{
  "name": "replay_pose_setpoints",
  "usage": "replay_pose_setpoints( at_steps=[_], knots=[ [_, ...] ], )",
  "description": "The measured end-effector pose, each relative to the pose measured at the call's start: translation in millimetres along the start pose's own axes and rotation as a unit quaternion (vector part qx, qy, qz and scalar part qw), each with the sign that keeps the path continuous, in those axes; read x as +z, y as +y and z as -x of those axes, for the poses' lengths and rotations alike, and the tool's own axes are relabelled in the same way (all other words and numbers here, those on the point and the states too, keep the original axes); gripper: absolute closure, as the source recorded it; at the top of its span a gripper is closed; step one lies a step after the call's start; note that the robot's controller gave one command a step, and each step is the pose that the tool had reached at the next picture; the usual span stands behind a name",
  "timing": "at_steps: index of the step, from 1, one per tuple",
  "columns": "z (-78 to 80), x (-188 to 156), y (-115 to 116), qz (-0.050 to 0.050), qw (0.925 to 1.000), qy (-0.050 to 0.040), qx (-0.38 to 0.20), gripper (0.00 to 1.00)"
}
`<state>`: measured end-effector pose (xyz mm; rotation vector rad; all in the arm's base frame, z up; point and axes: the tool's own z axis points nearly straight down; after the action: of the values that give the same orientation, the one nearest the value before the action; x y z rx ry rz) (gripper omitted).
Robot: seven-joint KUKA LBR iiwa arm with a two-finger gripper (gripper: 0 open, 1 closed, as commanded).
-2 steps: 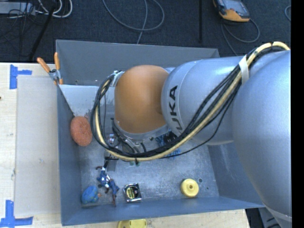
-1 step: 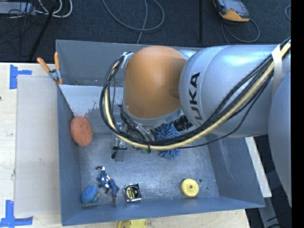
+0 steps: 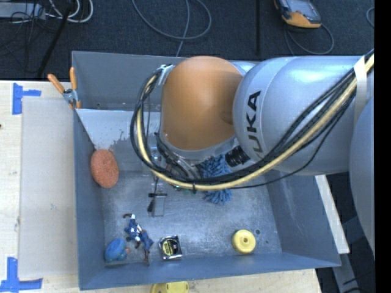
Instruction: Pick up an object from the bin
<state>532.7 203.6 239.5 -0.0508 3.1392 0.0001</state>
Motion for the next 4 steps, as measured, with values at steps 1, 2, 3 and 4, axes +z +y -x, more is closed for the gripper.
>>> replay_pose_setpoints(
  at_steps=[1,2,3,4],
  knots=[
    [-3.3,35,4,0.000,0.9998,-0.0012,-0.017,0.00],
    [-17.2,70,-2,0.000,1.0000,0.0021,0.009,0.00],
    [-38.1,100,-11,0.000,0.9999,0.0015,-0.012,0.00],
    [-49.4,130,-15,0.000,0.9976,0.0022,-0.069,0.00]
  ],
)
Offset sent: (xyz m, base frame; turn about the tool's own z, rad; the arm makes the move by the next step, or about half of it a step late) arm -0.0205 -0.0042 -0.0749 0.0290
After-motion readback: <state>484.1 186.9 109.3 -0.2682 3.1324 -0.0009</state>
